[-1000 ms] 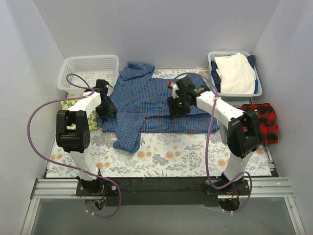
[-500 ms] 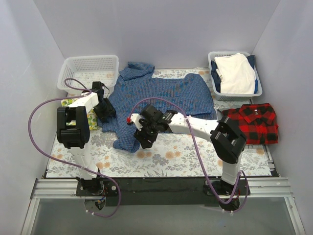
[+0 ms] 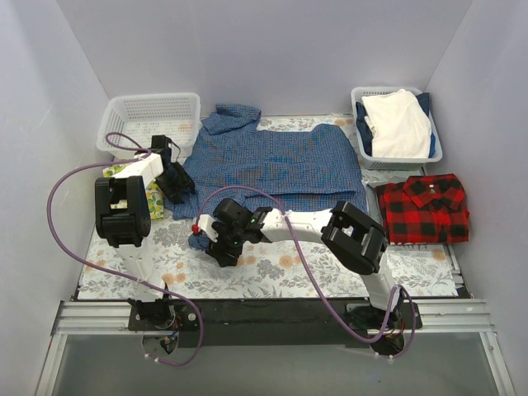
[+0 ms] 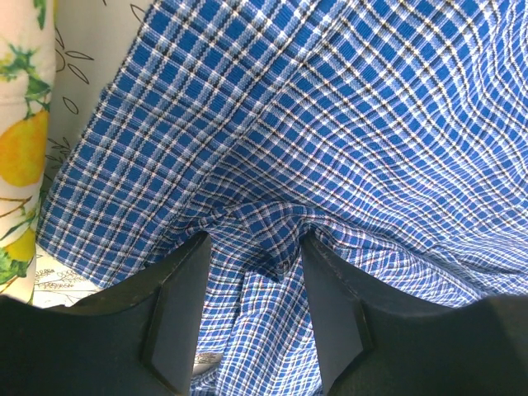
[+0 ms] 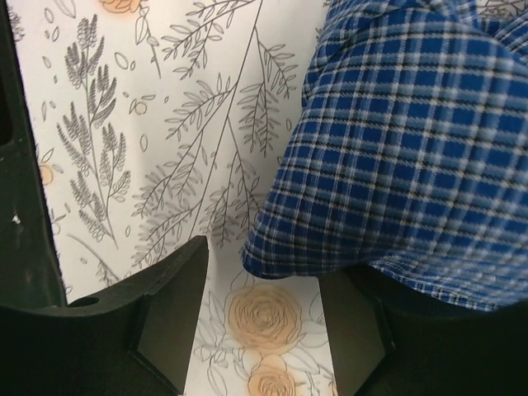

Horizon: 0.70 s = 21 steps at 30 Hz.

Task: Fold and stack the long sleeve shirts
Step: Fold the shirt

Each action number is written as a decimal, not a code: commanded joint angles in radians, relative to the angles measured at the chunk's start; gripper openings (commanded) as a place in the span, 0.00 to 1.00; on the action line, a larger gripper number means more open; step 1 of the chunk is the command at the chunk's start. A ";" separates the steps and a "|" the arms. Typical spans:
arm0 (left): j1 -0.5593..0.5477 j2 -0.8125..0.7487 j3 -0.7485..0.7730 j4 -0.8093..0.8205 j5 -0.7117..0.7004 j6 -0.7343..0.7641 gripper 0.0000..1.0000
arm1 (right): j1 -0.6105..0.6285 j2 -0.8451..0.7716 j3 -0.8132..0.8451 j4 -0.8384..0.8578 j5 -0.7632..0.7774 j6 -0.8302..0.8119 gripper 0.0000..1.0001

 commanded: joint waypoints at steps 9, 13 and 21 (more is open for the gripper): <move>0.024 0.009 -0.045 0.048 -0.012 -0.003 0.48 | -0.008 0.038 0.051 0.204 0.147 0.101 0.24; 0.029 -0.002 -0.056 0.048 -0.018 -0.002 0.48 | -0.026 -0.122 -0.047 0.205 0.178 0.113 0.01; 0.032 -0.060 -0.042 0.039 -0.032 0.003 0.53 | -0.095 -0.342 -0.096 0.221 0.161 0.178 0.01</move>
